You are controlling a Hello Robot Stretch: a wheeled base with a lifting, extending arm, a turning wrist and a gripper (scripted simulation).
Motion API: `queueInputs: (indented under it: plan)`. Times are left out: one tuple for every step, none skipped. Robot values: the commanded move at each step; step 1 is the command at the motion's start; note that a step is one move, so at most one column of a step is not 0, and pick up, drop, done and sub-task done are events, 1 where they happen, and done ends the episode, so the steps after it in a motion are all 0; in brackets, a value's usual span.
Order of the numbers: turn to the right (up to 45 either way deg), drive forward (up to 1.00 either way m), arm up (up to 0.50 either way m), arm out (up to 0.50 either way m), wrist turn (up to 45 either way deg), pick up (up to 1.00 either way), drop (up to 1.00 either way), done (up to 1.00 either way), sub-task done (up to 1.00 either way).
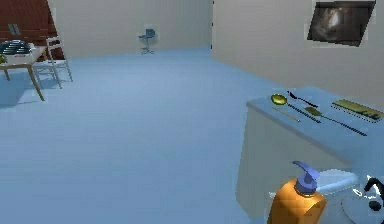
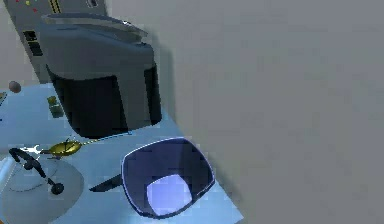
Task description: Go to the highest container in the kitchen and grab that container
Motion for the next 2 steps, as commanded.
queueInputs:
  plan:
    - [0.0, 0.0, 0.38, 0.0, 0.0, 0.0, 0.0, 0.0, 0.0]
    - [0.0, 0.0, 0.0, 0.0, 45.0, 0.0, 0.0, 0.0, 0.0]
